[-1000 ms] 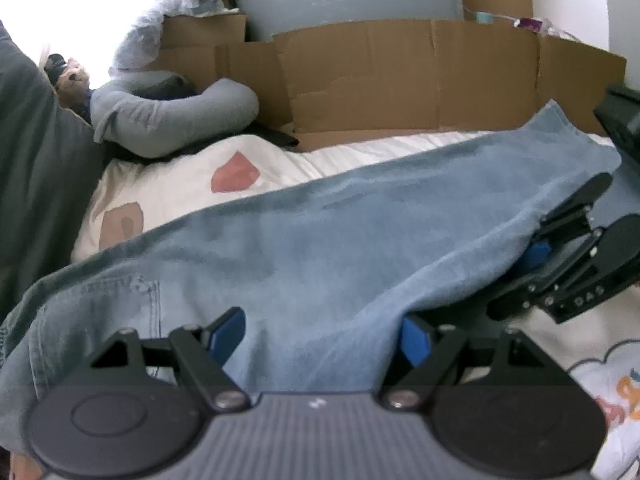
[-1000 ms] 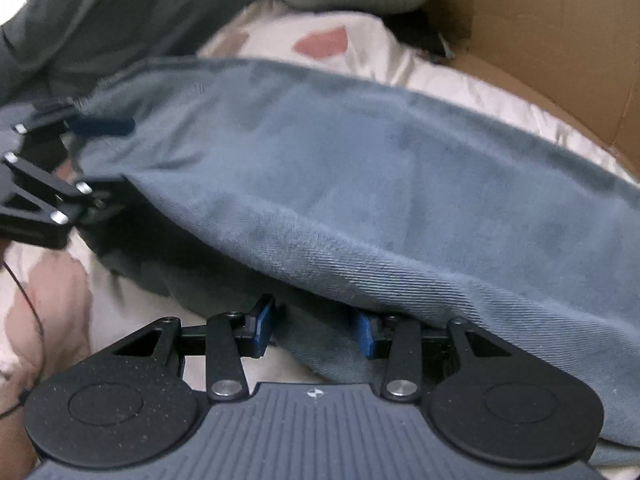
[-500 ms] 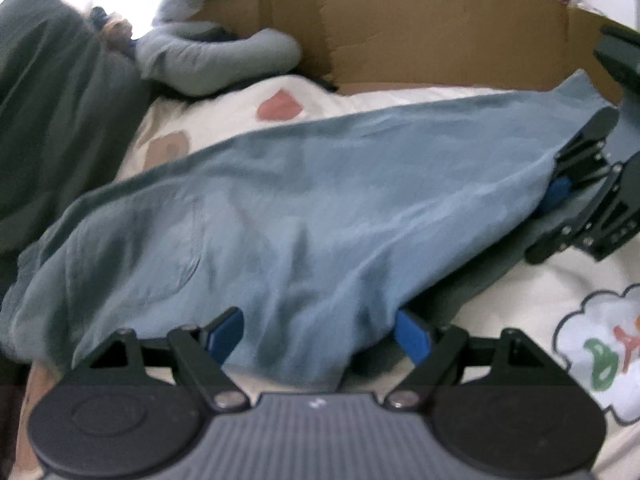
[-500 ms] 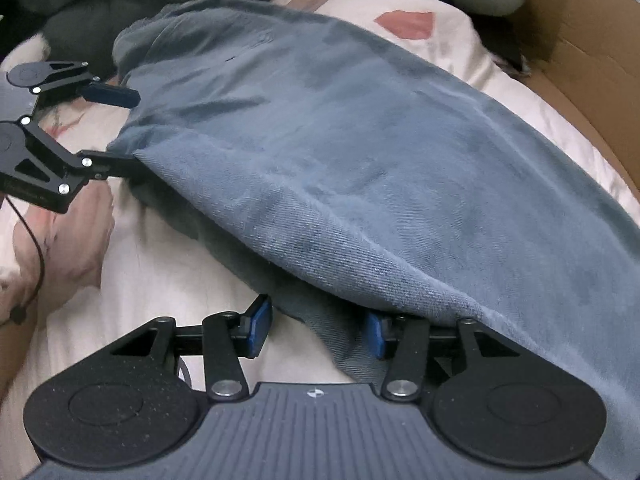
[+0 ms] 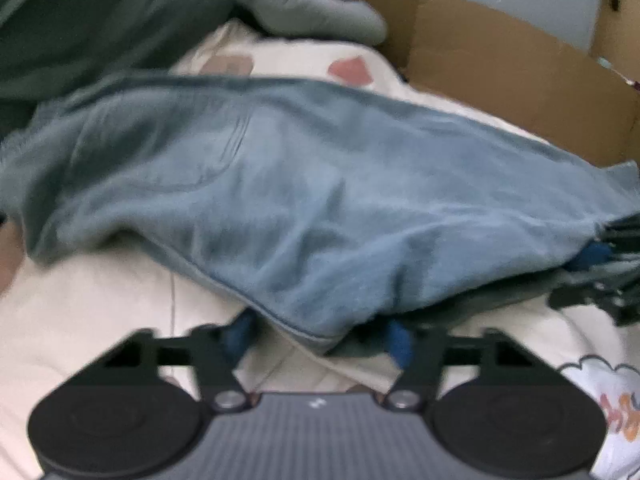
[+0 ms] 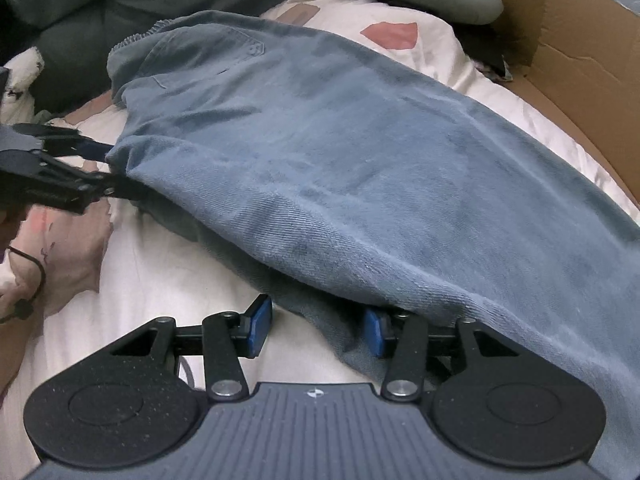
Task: Fold clothes
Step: 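Hold the pants edge with the left gripper and pull it taut across the sheet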
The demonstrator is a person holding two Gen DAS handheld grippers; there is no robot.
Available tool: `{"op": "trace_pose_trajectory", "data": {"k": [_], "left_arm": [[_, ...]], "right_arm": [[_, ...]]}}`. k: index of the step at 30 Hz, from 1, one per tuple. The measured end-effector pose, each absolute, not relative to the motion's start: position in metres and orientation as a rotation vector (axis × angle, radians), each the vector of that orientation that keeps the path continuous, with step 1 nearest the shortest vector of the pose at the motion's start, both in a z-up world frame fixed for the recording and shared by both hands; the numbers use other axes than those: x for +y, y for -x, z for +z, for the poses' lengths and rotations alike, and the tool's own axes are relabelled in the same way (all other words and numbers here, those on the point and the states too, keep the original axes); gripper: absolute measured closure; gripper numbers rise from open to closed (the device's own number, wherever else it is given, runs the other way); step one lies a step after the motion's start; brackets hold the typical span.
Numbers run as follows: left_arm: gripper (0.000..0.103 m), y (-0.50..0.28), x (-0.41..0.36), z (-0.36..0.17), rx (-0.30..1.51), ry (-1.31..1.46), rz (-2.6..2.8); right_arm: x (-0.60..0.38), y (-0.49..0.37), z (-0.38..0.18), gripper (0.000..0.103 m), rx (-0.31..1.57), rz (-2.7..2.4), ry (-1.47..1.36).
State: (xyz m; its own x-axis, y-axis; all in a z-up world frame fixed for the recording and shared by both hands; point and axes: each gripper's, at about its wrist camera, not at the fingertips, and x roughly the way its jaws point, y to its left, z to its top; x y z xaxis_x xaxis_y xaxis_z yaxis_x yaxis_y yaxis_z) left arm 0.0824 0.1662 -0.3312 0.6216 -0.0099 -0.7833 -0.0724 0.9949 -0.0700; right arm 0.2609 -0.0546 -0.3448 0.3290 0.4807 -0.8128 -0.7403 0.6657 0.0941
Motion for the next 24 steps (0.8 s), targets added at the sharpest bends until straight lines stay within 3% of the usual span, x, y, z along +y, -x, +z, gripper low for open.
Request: {"op": "trace_pose_trajectory", "data": {"k": [3,6,24], "left_arm": [[0.077,-0.081,0.173,-0.328,0.899,0.121,0.023],[0.086,-0.078,0.181,-0.322,0.916,0.142,-0.006],[0.09,-0.094,0.194,-0.299,1.094,0.087,-0.102]], "right_arm": [[-0.07,-0.259,-0.341,0.053,0.953,0.814,0.293],[-0.092,-0.254,-0.338,0.053,0.966,0.785,0.251],[-0.286,-0.246,-0.338,0.053,0.939,0.251,-0.309]]}}
